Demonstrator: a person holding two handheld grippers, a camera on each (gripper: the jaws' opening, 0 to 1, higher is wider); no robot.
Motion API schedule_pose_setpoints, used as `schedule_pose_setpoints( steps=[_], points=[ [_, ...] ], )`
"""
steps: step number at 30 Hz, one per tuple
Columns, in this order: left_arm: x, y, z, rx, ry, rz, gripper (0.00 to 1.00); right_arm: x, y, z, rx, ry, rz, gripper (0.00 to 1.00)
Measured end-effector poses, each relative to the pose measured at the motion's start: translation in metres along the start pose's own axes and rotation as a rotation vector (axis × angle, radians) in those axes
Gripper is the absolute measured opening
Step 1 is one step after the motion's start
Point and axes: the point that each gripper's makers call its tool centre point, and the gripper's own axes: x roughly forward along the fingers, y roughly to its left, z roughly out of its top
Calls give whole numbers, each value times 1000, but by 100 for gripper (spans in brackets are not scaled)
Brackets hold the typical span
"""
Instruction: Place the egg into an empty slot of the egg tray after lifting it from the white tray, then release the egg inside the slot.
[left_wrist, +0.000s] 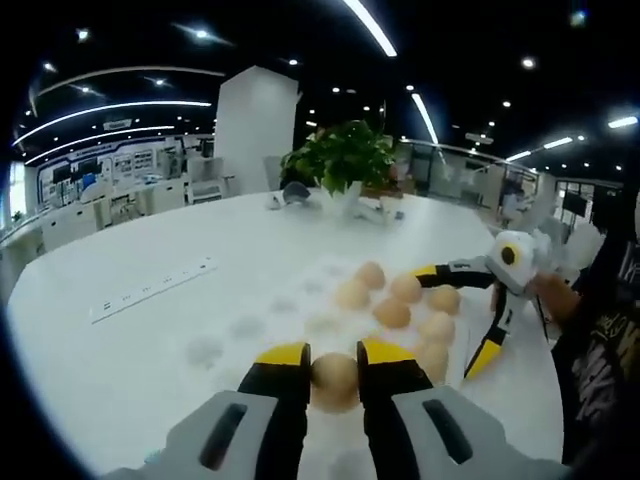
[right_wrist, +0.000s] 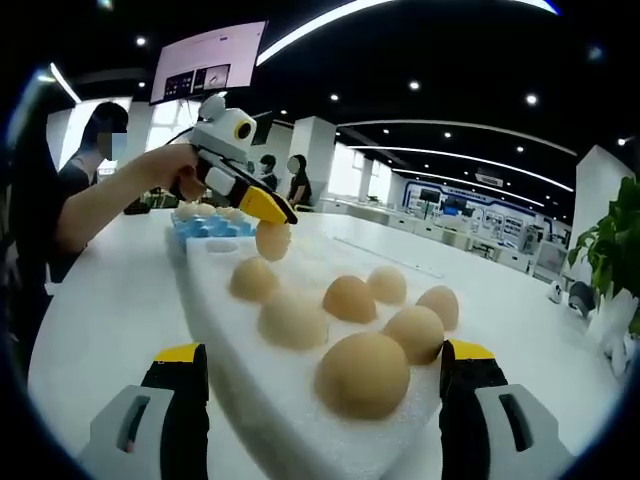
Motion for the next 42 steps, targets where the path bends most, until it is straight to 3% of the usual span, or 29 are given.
schedule_pose_setpoints(
  steps=[1, 3, 4, 5, 6, 7, 8, 11, 13, 16, 17, 21, 28, 42],
  points=[
    [3, 3, -5, 16, 20, 12, 10, 0, 0, 0, -1, 0, 0, 100],
    [11, 1, -17, 12, 58, 1, 19, 0, 0, 0, -1, 0, -1, 100],
    [13, -1, -12, -12, 19, -11, 20, 0, 0, 0, -2, -1, -1, 100],
    [15, 1, -15, 8, 35, -5, 25, 0, 0, 0, -1, -3, -2, 100],
    [17, 0, -27, 3, 97, -10, 27, 0, 0, 0, -1, -4, -2, 100],
    [20, -1, -28, 14, 94, -12, 29, 0, 0, 0, -1, -5, -2, 100],
    [20, -5, -20, 38, 44, -28, 32, 0, 0, 0, 0, -5, -2, 100],
    [20, -13, -22, 32, 49, -41, 41, 0, -1, 0, 4, -9, 1, 100],
    [23, -15, -23, 60, 41, -20, 39, 0, -1, 0, 5, -10, 2, 100],
    [23, -9, -21, 65, 25, 37, 29, 0, -1, 0, 3, -9, 1, 100],
    [23, -13, -22, 38, 19, 19, 28, 0, -1, 0, 2, -9, 1, 100],
    [21, -16, -22, 75, 22, 22, 28, 0, 0, 0, 4, -10, 2, 100],
    [13, -18, -18, 55, 0, 29, 28, 0, 0, 0, 2, -10, 2, 100],
    [-19, 1, -4, 42, -57, 94, 28, -1, 1, 2, 14, -15, 3, 100]
  ],
)
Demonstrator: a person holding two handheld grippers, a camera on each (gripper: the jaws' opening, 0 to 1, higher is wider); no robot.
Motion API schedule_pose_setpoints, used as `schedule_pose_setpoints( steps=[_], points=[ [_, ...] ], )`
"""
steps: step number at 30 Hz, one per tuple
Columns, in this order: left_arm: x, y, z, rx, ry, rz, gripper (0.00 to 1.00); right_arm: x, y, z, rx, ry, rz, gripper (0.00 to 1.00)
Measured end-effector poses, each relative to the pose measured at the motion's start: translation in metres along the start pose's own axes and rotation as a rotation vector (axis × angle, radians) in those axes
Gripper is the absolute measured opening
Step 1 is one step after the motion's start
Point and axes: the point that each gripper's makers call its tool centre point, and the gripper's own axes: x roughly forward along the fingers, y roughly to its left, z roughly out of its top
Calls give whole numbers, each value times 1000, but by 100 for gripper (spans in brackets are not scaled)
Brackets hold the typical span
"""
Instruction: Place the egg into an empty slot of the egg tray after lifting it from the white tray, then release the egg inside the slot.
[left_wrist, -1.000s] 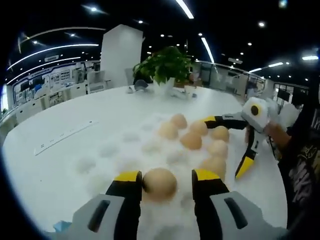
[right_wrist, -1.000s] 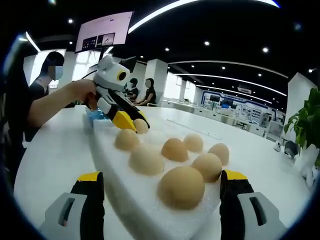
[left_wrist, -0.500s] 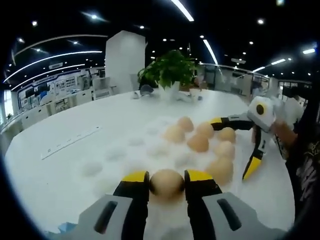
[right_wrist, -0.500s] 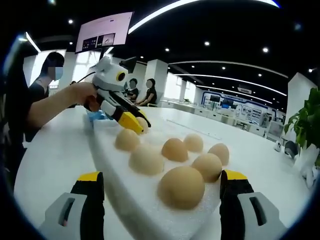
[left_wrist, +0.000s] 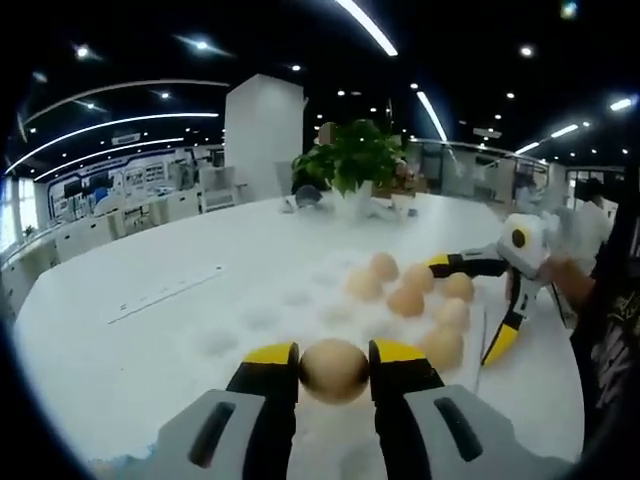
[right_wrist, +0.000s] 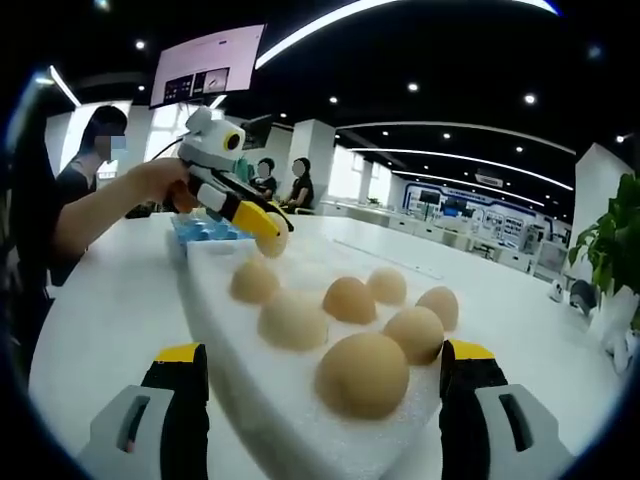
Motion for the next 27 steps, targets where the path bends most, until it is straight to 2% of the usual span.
schedule_pose_setpoints(
  steps=[14, 17, 27],
  points=[
    [-27, 32, -8, -18, 4, 78, 27, -1, 1, 0, -5, 4, 3, 100],
    [-33, 37, -7, -45, -21, 83, 27, -1, 1, 0, -8, 5, 2, 100],
    [-47, 47, -2, -44, -36, 129, 26, -1, 1, -1, -10, 10, 0, 100]
  ],
)
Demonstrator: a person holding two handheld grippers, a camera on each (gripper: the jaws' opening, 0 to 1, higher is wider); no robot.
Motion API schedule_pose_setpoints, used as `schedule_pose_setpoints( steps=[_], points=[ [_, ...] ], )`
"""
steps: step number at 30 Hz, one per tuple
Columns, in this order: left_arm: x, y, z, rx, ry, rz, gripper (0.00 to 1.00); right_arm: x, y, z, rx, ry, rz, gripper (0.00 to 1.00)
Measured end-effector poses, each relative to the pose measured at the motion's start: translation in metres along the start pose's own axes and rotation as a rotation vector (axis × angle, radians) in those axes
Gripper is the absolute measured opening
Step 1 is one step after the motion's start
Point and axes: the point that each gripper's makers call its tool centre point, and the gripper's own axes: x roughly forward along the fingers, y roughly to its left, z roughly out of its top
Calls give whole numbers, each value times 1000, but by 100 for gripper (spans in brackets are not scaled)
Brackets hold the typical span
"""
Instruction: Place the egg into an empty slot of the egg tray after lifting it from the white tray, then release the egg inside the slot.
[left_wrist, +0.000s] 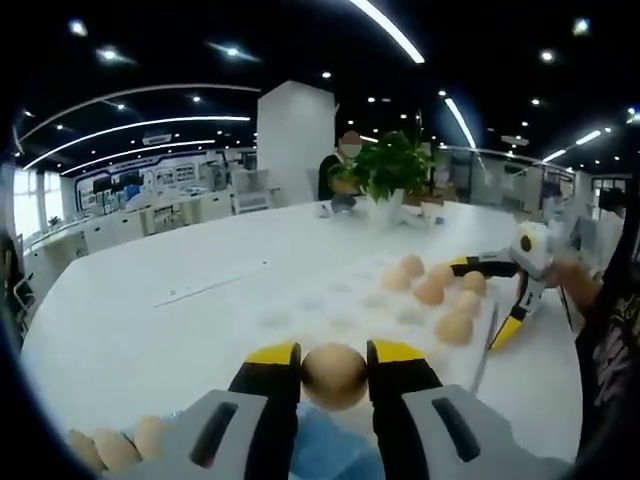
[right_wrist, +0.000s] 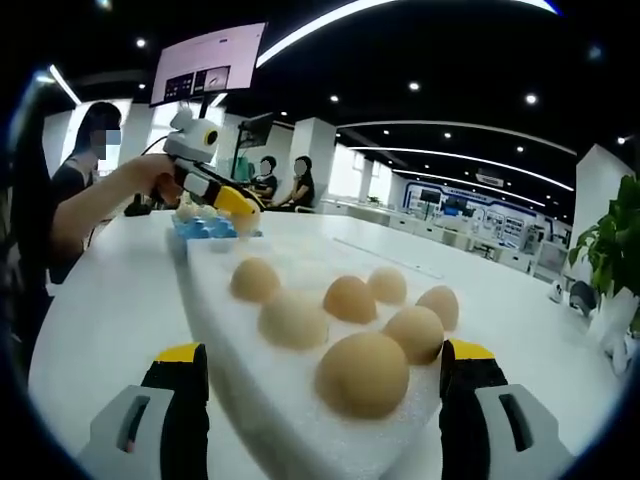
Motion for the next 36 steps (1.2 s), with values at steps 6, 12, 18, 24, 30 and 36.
schedule_pose_setpoints(
  steps=[6, 12, 18, 24, 30, 36],
  points=[
    [-13, 10, 4, -2, -18, 38, 26, 0, 0, 0, -1, 0, -1, 100],
    [-28, 26, -1, -17, -21, 86, 26, 0, 0, 0, -3, 0, -1, 100],
    [-41, 36, -12, -21, -3, 122, 25, 0, 0, 0, -2, -1, 0, 100],
    [-54, 41, -18, -34, 0, 142, 24, 1, 1, -2, -25, 18, -5, 100],
    [-65, 48, -20, -43, -6, 172, 23, 2, 1, -3, -43, 26, -9, 100],
    [-74, 59, -31, -78, 4, 208, 21, 2, 1, -4, -47, 29, -11, 100]
  ],
)
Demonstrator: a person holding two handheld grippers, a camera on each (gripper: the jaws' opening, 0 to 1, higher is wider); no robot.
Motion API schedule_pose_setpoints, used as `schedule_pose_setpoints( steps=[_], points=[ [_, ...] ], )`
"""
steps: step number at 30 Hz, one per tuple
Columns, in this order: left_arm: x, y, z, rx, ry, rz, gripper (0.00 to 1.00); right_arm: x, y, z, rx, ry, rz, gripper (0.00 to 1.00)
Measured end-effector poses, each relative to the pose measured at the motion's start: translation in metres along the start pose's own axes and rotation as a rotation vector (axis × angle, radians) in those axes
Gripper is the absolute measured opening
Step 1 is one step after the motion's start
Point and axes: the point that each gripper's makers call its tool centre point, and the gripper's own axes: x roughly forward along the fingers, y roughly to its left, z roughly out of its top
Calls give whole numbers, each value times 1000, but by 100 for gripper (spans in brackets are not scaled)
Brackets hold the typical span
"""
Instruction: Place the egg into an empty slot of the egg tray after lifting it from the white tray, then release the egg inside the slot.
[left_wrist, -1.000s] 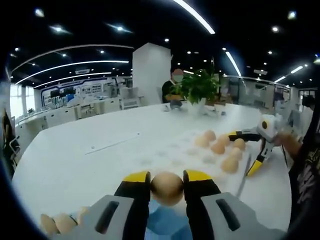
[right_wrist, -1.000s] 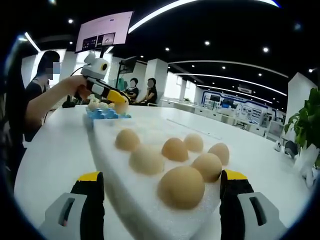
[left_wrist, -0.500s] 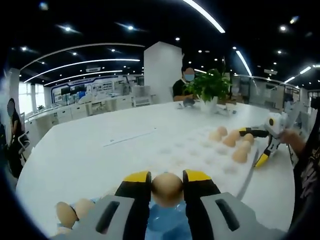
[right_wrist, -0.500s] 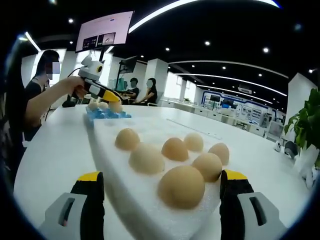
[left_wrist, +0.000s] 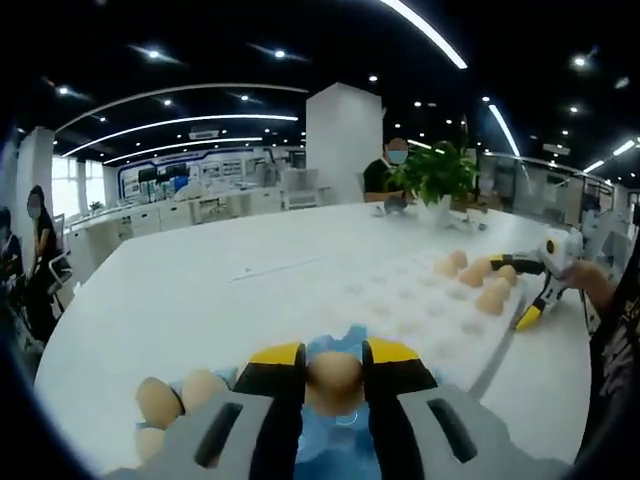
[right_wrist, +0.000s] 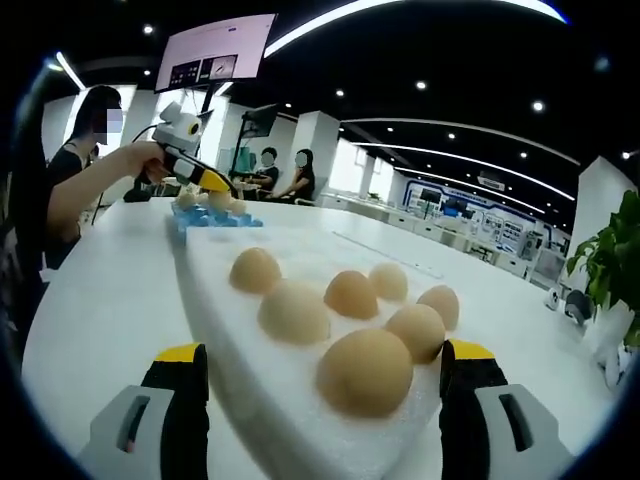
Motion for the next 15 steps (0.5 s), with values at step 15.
schedule_pose_setpoints(
  steps=[15],
  points=[
    [2, -10, -21, -76, 35, -18, 31, 0, -1, 0, 1, -1, -4, 100]
  ],
)
